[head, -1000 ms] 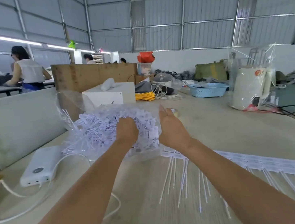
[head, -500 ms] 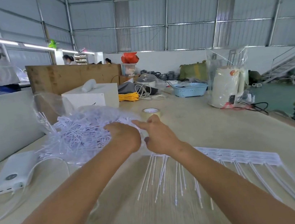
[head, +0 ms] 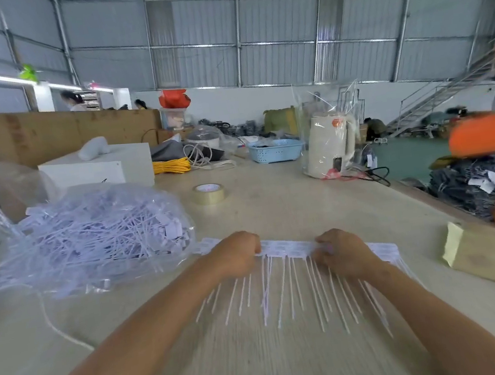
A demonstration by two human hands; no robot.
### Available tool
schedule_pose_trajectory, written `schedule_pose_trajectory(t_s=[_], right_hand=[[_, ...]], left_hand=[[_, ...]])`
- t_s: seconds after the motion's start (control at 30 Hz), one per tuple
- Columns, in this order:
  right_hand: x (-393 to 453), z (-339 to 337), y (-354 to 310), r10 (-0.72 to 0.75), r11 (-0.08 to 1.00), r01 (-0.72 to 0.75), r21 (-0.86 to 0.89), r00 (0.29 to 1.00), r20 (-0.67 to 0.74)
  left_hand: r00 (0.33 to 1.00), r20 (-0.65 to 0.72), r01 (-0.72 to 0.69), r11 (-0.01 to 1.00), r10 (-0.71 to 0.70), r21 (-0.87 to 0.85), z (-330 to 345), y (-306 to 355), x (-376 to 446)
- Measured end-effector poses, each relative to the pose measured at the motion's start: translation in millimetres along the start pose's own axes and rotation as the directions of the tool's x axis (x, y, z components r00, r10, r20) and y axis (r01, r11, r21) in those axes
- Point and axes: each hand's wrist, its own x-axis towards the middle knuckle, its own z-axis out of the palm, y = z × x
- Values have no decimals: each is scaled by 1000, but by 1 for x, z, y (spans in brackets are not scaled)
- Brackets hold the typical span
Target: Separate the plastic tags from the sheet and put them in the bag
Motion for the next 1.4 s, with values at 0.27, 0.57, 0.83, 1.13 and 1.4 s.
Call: schedule_pose_trajectory(t_s=[0.27,0.57,0.83,1.13,1.4], right_hand=[[1,1,19,-76,993,70,93,995,60],[1,-4,26,-132,979,116,165,987,94],[1,-1,25,-98,993,93,70,993,69],[0,-4,22,-111,993,108,42,991,71],[5,-20,4,-85,994,96,-43,975,204]], left_hand=[[966,-248,79,997,-75,8,25,-31,17],[965,-134,241,965,-227,103,18,-43,11],[978,31,200,973,-205,117,0,-27,7],[953,163,211,947,-254,243,-17,-38,-1],[981,33,196,970,-193,-145,-36,-49,-8]])
